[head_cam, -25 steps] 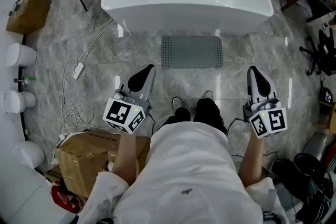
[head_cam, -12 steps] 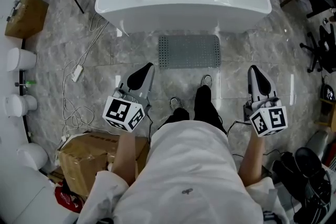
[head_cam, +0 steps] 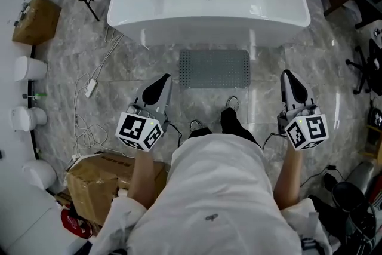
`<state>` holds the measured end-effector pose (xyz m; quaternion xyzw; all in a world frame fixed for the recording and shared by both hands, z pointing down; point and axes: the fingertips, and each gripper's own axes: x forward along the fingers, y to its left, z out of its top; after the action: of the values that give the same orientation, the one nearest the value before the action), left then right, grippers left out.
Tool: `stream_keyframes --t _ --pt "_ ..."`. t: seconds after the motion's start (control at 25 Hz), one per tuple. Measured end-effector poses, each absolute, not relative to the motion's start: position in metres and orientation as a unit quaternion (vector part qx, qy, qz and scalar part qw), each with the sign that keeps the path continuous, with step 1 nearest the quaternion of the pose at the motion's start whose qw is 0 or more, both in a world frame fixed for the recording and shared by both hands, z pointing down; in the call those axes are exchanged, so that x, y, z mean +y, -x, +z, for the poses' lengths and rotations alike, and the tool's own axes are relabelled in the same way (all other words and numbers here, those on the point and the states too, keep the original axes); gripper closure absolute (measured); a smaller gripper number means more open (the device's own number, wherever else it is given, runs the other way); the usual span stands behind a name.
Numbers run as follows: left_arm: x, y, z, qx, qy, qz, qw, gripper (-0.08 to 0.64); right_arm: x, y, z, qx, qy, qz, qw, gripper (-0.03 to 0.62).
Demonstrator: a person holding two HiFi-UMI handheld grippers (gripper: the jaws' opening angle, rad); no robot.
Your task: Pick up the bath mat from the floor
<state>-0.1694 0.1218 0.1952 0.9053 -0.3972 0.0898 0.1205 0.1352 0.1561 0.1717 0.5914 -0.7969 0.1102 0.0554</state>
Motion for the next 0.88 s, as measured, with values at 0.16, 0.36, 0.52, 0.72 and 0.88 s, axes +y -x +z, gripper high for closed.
stream_keyframes --t 0.16,0.36,0.52,0.72,0.88 --pt "0.107 0.144 0.197 -0.418 -0.896 0.090 0.122 0.546 0.135 -0.162 0.181 -0.806 -0.576 0.118 0.062 0.583" --pt "0.100 0.122 0.203 -0.444 -0.883 0.108 0.108 0.546 0.115 -0.189 0.201 -0.812 -0.564 0.138 0.066 0.583" --pt "0.097 0.117 0.218 -0.457 -0.873 0.116 0.124 0.546 0.102 -0.196 0.223 -0.817 -0.548 0.155 0.086 0.583" --pt "0.087 0.127 0.236 -0.450 -0.872 0.128 0.144 0.546 0.083 -0.200 0.241 -0.807 -0.553 0.173 0.109 0.583" --pt "0.073 0.136 0.258 -0.428 -0.877 0.141 0.168 0.546 0.074 -0.194 0.259 -0.790 -0.568 0.184 0.138 0.583"
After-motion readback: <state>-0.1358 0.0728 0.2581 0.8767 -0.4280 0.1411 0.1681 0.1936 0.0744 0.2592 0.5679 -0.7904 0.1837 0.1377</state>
